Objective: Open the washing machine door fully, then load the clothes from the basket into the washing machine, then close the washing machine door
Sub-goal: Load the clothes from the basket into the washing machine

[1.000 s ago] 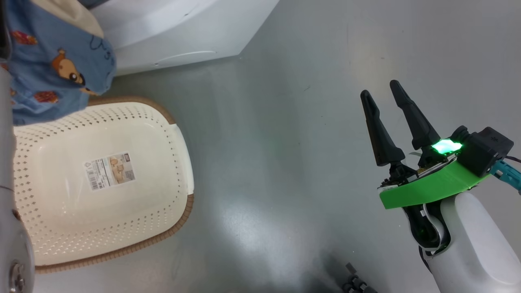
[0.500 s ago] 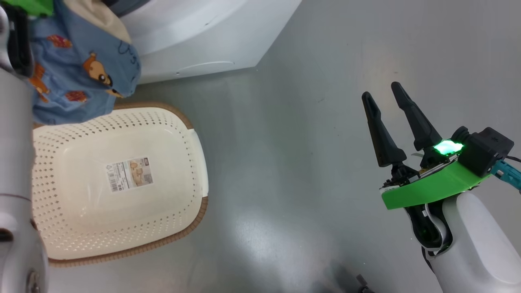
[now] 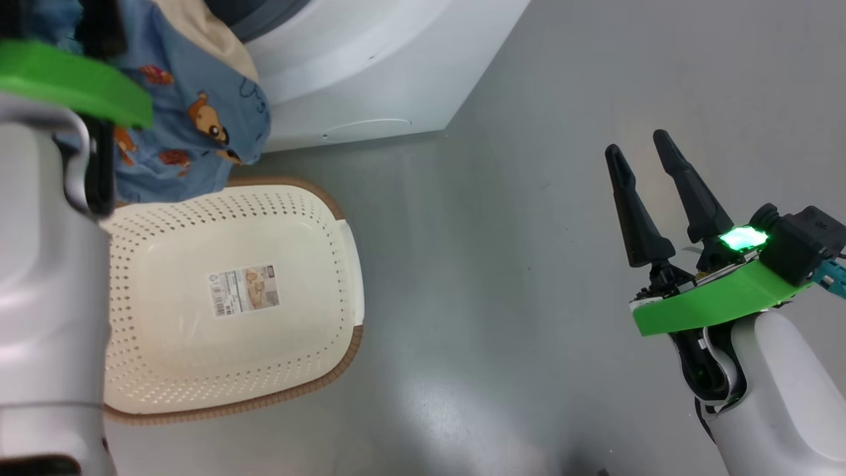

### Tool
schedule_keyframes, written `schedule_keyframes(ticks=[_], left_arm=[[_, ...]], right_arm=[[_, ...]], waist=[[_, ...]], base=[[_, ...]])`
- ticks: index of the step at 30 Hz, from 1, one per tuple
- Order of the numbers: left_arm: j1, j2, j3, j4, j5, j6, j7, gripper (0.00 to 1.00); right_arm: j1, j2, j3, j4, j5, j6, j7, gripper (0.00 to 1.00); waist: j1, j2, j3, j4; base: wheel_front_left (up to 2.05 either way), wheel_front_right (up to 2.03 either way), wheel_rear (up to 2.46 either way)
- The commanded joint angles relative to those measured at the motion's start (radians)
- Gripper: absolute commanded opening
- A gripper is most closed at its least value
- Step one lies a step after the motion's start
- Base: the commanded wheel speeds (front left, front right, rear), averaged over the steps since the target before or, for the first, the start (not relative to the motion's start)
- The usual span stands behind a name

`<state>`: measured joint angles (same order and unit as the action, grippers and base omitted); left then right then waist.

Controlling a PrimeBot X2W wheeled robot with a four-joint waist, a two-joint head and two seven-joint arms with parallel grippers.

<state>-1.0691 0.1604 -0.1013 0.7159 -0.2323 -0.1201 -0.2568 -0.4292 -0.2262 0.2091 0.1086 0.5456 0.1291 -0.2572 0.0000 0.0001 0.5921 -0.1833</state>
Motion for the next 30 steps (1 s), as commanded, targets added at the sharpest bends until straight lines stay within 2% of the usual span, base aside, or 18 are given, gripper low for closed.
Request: schedule_keyframes(ticks=[1, 20, 30], left_arm=[[0.051, 0.041, 0.017, -0.060, -0.009, -0.007, -0.005, 1.00], [0.534, 0.042, 0.095, -0.509, -0.042, -0.004, -0.005, 1.00], [0.736, -0.003, 0.144, -0.623, -0.049, -0.001, -0.005, 1.00]], right_arm=[[0.036, -0.013, 0.007, -0.020, -0.011, 0.002, -0.005, 1.00], [0.064, -0.026, -0.001, -0.023, -0.011, 0.002, -0.005, 1.00], [0.077, -0.026, 0.006, -0.020, -0.011, 0.002, -0.005, 1.00]], waist=[[0.0000, -0.0001, -0.016, 0.015], [0.0000, -0.0001, -0.063, 0.058], [0.0000, -0.0001, -0.074, 0.050]], base=[[0.00, 0.00, 0.00], [0.00, 0.00, 0.00], [0.00, 0.00, 0.00]])
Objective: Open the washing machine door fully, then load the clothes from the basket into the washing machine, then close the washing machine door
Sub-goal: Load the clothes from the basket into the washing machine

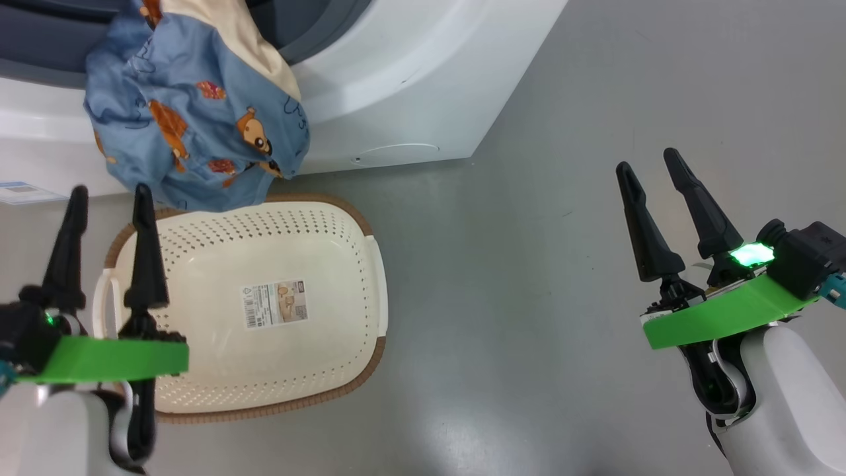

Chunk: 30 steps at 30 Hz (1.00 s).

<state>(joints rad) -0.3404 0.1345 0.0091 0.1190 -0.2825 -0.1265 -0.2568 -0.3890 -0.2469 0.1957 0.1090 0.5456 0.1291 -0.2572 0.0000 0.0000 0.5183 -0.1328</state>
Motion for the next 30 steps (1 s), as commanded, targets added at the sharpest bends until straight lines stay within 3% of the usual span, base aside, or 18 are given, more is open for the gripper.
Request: schedule_keyframes(ticks=[1, 14, 30], left_arm=[[0.023, 0.016, 0.037, -0.034, 0.002, 0.007, -0.005, 1.00], [0.119, -0.039, 0.050, -0.108, 0.036, 0.009, -0.005, 1.00], [0.104, -0.053, 0.051, -0.088, 0.051, 0.004, -0.005, 1.00]], right_arm=[[0.039, -0.005, 0.019, -0.021, -0.011, 0.002, -0.005, 1.00], [0.048, -0.003, 0.001, -0.028, -0.023, 0.002, -0.005, 1.00], [0.042, -0.008, 0.004, -0.025, -0.029, 0.002, -0.005, 1.00]], waist=[[0.0000, 0.0000, -0.002, 0.000], [0.0000, 0.0000, 0.006, 0.010], [0.0000, 0.0000, 0.003, 0.010]], base=[[0.00, 0.00, 0.00], [0.00, 0.00, 0.00], [0.00, 0.00, 0.00]])
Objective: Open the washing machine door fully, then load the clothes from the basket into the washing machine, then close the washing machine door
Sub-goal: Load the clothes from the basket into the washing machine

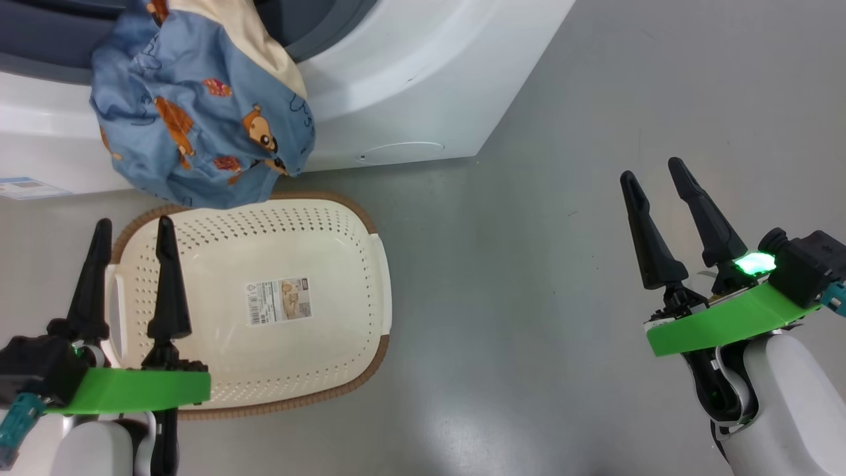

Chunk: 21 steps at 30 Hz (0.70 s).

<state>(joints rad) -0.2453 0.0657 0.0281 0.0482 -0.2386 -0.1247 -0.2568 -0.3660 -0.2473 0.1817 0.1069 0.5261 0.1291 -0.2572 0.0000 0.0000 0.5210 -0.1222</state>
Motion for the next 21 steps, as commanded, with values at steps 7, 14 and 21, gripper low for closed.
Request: schedule_keyframes(ticks=[7, 14, 21], left_arm=[[-0.008, 0.019, 0.033, 0.007, 0.006, 0.001, -0.005, 1.00], [-0.059, 0.032, 0.001, 0.091, -0.014, -0.002, 0.002, 1.00], [-0.162, 0.062, -0.034, 0.234, -0.048, -0.004, 0.021, 1.00]], right_arm=[[0.017, -0.005, 0.019, -0.020, -0.008, 0.002, -0.005, 1.00], [0.015, -0.004, 0.018, -0.019, -0.006, 0.002, -0.005, 1.00], [0.008, -0.001, 0.018, -0.024, -0.006, 0.002, -0.005, 1.00]], waist=[[0.0000, 0.0000, 0.003, -0.006], [0.0000, 0.0000, 0.008, -0.005], [0.0000, 0.0000, 0.029, -0.013]], base=[[0.00, 0.00, 0.00], [0.00, 0.00, 0.00], [0.00, 0.00, 0.00]])
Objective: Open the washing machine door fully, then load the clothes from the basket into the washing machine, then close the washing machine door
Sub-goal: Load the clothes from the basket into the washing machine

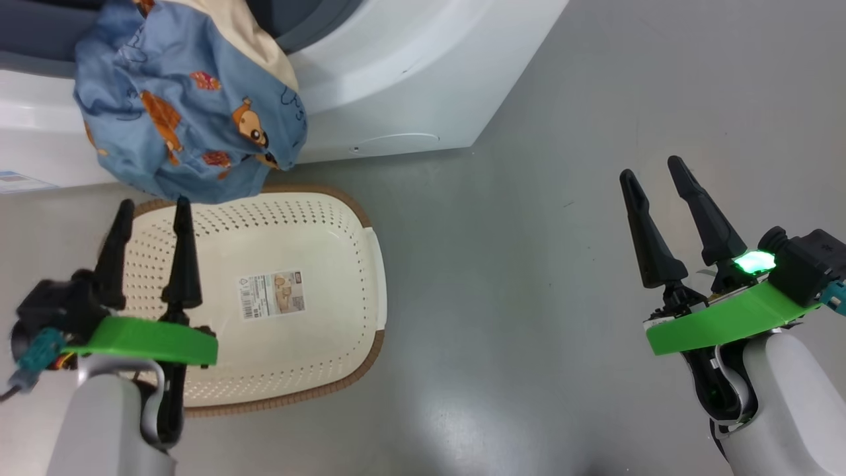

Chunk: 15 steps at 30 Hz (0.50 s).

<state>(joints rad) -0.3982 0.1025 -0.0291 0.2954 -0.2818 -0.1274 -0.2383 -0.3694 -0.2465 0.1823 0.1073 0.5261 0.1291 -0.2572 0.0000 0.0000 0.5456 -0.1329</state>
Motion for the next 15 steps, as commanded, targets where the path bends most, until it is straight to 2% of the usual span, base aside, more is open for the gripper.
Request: schedule_keyframes(ticks=[1, 7, 15], left_arm=[[-0.027, 0.031, 0.018, 0.013, -0.010, -0.002, 0.003, 1.00], [-0.152, 0.066, -0.024, 0.193, -0.037, -0.003, 0.006, 1.00], [-0.317, 0.109, -0.129, 0.412, -0.091, -0.003, 0.000, 1.00]], right_arm=[[0.010, -0.002, 0.018, -0.025, -0.006, 0.002, -0.005, 1.00], [-0.002, 0.002, 0.017, -0.030, -0.005, 0.002, -0.005, 1.00], [-0.016, 0.010, 0.016, -0.034, -0.005, 0.002, -0.005, 1.00]], waist=[[0.0000, 0.0000, 0.008, -0.004], [0.0000, 0.0000, 0.035, -0.017], [0.0000, 0.0000, 0.070, -0.038]], base=[[0.00, 0.00, 0.00], [0.00, 0.00, 0.00], [0.00, 0.00, 0.00]])
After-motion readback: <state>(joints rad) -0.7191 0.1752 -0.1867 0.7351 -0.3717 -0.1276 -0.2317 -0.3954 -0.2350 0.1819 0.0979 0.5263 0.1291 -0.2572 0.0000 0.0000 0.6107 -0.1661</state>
